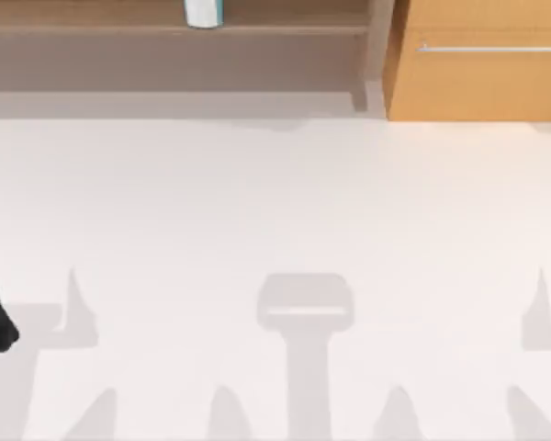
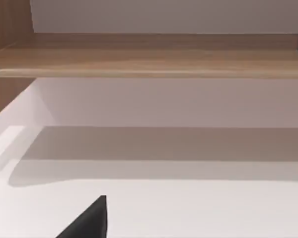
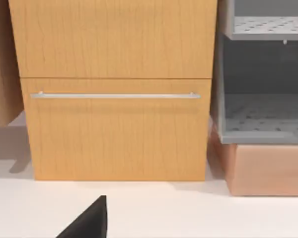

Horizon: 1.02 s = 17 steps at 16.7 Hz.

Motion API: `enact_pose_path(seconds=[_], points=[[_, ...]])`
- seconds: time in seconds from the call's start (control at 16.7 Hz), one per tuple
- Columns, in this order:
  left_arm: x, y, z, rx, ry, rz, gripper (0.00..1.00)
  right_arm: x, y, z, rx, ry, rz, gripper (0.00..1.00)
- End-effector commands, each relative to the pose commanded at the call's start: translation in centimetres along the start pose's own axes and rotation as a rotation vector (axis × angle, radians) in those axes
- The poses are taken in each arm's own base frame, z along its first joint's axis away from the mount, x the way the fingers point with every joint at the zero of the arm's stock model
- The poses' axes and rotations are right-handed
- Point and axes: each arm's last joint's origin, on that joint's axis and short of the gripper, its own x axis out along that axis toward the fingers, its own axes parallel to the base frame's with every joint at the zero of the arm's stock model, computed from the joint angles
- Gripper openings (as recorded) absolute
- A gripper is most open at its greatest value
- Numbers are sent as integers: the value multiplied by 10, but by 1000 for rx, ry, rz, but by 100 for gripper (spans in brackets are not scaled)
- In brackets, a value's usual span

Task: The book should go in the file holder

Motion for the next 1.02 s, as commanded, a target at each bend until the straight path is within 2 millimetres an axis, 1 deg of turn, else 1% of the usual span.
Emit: enact_pose_path(seconds=[0.18, 0.3, 0.42, 0.6, 0.72, 0.78, 0.9, 1.02], points=[[0, 0, 0, 0, 0, 0, 100, 0, 0, 2, 0, 0, 0, 100], [0, 0, 0, 0, 0, 0, 100, 1, 2, 14, -3, -1, 2, 100], [0, 0, 0, 0, 0, 0, 100, 3, 5, 36, -7, -2, 6, 100], [0, 0, 0, 0, 0, 0, 100, 15, 15, 81, -15, -5, 13, 100], [0, 0, 0, 0, 0, 0, 100, 32, 25, 117, -20, -8, 17, 100], [0, 0, 0, 0, 0, 0, 100, 43, 32, 135, -23, -9, 19, 100], [0, 0, 0, 0, 0, 0, 100, 72, 53, 168, -27, -11, 22, 100], [0, 0, 0, 0, 0, 0, 100, 108, 82, 196, -31, -13, 25, 100]])
